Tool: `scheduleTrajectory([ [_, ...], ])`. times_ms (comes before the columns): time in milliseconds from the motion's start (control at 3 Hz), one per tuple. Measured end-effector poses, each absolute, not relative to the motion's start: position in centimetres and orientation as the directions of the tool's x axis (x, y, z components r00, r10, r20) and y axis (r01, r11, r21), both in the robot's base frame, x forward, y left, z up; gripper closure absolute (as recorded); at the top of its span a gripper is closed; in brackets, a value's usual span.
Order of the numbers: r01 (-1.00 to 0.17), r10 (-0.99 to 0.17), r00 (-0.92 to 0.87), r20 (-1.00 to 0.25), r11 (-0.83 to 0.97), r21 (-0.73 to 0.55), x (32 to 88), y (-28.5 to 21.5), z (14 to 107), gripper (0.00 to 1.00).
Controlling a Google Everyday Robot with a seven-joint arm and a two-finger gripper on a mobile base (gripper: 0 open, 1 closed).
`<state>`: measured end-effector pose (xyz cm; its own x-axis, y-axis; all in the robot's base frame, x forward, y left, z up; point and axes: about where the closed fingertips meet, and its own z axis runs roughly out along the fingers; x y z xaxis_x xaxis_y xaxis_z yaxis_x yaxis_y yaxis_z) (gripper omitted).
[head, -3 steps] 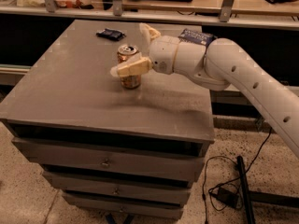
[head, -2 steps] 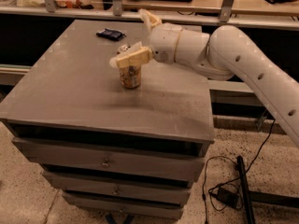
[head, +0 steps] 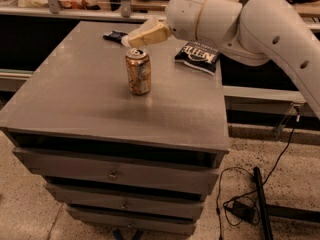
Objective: Place orange can upright
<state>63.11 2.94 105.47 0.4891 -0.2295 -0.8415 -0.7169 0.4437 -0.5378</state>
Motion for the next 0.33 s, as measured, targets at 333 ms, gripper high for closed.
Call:
scheduleTrajectory([
  [333, -0.717, -0.229, 0.489, -0.841, 0.444, -0.538, 63.11, 2.95, 105.47, 0.00],
])
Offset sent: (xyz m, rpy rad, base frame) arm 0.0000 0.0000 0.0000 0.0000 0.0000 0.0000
